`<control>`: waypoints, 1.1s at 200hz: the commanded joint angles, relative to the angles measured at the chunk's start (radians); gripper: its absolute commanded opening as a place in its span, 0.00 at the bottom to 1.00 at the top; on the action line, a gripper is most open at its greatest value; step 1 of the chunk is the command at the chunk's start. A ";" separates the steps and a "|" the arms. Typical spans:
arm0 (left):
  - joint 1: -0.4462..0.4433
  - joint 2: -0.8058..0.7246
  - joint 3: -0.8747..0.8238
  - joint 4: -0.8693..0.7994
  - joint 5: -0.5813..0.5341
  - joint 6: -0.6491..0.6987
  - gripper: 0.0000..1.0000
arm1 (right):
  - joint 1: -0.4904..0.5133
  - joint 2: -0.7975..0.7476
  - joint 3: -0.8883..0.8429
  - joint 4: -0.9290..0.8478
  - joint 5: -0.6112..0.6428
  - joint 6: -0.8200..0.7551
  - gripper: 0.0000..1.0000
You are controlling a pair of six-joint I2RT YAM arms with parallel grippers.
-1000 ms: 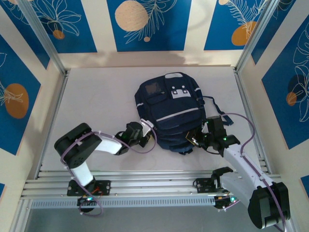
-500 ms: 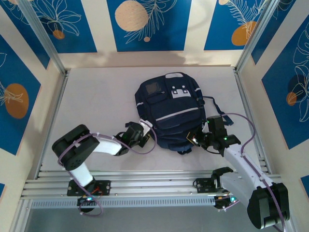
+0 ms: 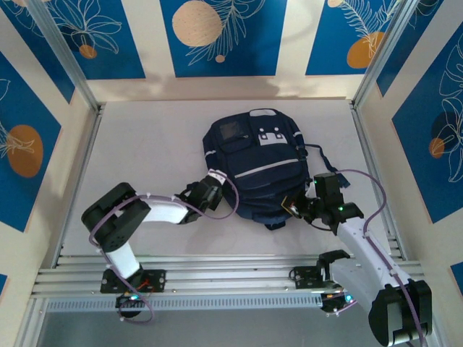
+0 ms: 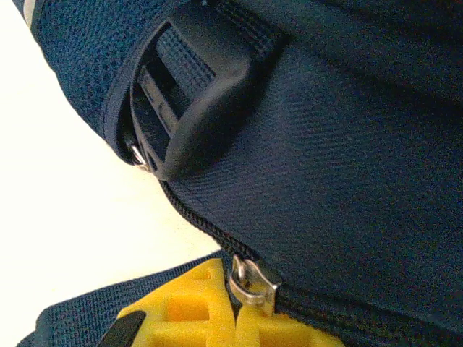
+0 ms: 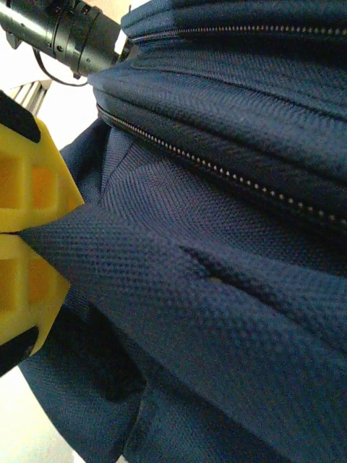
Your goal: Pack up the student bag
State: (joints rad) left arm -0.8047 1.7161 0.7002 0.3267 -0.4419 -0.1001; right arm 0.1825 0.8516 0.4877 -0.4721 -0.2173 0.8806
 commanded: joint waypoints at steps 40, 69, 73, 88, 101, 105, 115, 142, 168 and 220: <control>0.080 -0.076 -0.025 -0.051 -0.029 -0.103 0.34 | -0.006 0.025 0.034 -0.026 -0.027 -0.032 0.00; 0.075 -0.226 -0.031 -0.203 0.103 -0.169 0.55 | 0.017 0.037 0.057 -0.027 -0.019 -0.038 0.00; 0.075 -0.253 -0.034 -0.229 0.108 -0.178 0.57 | 0.020 0.041 0.059 -0.025 -0.016 -0.036 0.00; 0.075 -0.364 -0.060 -0.303 0.131 -0.209 0.60 | 0.047 0.069 0.063 0.005 -0.019 -0.019 0.00; 0.075 -0.470 -0.082 -0.363 0.146 -0.235 0.67 | 0.094 0.110 0.064 0.048 -0.016 0.009 0.00; 0.075 -0.505 -0.087 -0.382 0.144 -0.244 0.70 | 0.113 0.127 0.066 0.062 -0.010 0.019 0.00; 0.075 -0.589 -0.098 -0.435 0.135 -0.267 0.81 | 0.167 0.175 0.084 0.088 0.016 0.036 0.00; 0.076 -0.761 -0.069 -0.600 0.068 -0.307 0.97 | 0.319 0.345 0.181 0.127 0.125 0.057 0.00; 0.079 -0.854 -0.016 -0.709 0.023 -0.332 0.99 | 0.354 0.516 0.269 0.166 0.145 0.050 0.01; 0.110 -0.908 0.065 -0.812 0.040 -0.288 1.00 | 0.394 0.469 0.289 0.092 0.275 0.015 0.57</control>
State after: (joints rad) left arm -0.7162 0.8200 0.7113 -0.3969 -0.4129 -0.4099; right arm 0.5652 1.4094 0.7799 -0.3485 -0.0433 0.9230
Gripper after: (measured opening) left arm 0.998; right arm 0.316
